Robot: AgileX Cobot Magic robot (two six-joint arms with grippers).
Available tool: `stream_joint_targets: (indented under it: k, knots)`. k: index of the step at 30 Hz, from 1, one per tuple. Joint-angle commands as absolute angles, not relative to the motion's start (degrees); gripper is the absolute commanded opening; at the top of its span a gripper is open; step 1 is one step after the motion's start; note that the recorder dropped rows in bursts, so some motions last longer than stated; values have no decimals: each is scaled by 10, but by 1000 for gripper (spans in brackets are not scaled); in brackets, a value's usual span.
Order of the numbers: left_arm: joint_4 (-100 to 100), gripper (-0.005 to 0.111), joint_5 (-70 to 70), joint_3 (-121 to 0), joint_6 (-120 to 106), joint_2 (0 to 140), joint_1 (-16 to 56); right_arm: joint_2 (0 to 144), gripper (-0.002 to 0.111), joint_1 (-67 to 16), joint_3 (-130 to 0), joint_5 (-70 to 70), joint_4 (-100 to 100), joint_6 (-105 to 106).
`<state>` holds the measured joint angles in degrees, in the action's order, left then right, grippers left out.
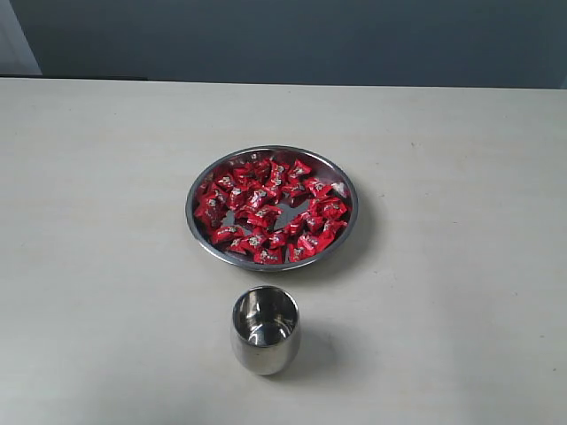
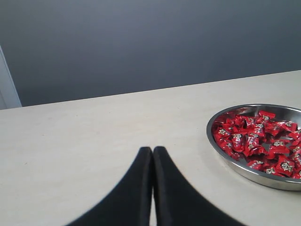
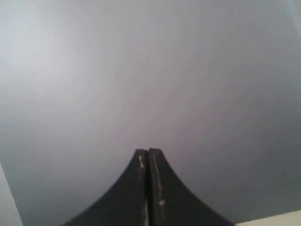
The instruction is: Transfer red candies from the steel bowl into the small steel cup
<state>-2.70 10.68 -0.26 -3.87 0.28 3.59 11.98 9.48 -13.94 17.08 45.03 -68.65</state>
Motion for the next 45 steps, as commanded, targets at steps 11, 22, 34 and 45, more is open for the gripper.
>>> stream_joint_targets:
  k: [11, 22, 34, 45]
  knots:
    - [-27, 2, 102, 0, -39, 0, 36, 718, -1, 72, -653, 179, 912, -951]
    - [-27, 2, 103, 0, -39, 0, 36, 955, -1, -22, -696, -220, 732, -648]
    - [-27, 2, 103, 0, -39, 0, 36, 1065, -1, -152, -773, -337, 3, 49]
    - [-27, 2, 103, 0, -39, 0, 36, 1108, 39, -288, -887, -423, -260, 313]
